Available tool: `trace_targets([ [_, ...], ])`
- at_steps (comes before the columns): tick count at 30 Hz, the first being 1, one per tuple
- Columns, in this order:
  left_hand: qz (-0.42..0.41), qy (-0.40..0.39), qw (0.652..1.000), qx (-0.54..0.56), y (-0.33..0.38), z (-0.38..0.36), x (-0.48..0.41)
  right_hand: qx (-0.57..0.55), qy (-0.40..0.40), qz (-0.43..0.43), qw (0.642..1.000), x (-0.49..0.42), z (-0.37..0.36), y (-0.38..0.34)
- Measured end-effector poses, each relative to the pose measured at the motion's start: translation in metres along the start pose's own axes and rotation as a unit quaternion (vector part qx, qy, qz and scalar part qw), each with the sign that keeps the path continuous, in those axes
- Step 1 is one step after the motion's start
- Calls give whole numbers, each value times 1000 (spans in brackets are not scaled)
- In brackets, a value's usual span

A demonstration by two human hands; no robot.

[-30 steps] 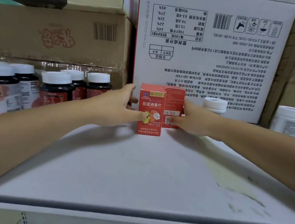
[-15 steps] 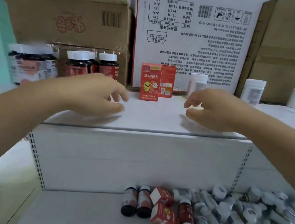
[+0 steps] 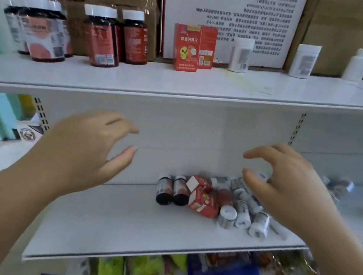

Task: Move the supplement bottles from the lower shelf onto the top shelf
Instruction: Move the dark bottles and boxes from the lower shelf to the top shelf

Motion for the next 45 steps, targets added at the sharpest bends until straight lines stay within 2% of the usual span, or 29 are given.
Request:
trace_targets([
  [5,85,-77,991,64,-16,-81,30,-46,-38,-52,997,12,-72,16],
  [9,206,-108,959,163,-32,-154,46,-118,-76,-91,986,0,-134,26],
  [13,321,-127,893,289,-42,-237,52,-191,-142,-120,964,-27,-200,21],
  [15,354,-141,865,326,-44,-276,49,-211,-194,-118,951,-47,-235,11],
  [17,381,-157,844,343,-47,-313,42,-235,-202,-100,946,-71,-264,3],
  [20,429,-189,804,366,-57,-370,30,-216,-208,-74,951,-106,-303,-7],
  [22,442,-195,789,380,-63,-398,18,-178,-257,-76,947,-124,-335,-9],
  [23,460,-188,772,397,-66,-411,15,-150,-285,-75,944,-131,-352,-9],
  [25,502,-183,713,453,-69,-433,12,-113,-320,-82,937,-144,-377,-8],
  [27,533,-194,654,500,-66,-448,12,-94,-338,-86,933,-152,-395,-6],
  [31,555,-203,648,480,-73,-468,14,-97,-363,-112,920,-156,-417,1],
  [37,580,-165,594,532,-75,-456,26,-95,-407,-103,903,-156,-422,-10],
  [40,556,-157,603,550,-72,-442,31,-172,-441,-98,876,-142,-417,-22],
  [43,551,-149,599,561,-69,-418,36,-276,-388,-159,865,-128,-412,-19],
  [45,539,-146,589,584,-63,-395,35,-380,-355,-191,832,-116,-394,-19],
])
Point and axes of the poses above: each hand's wrist, its own x-axis away from the middle knuckle, its own z-axis out of the back of the hand, y = z × x, the point moved 5 cm from there along -x, towards the middle knuckle, and after that the axes turned 6 degrees about x, right-handed, at the moved point
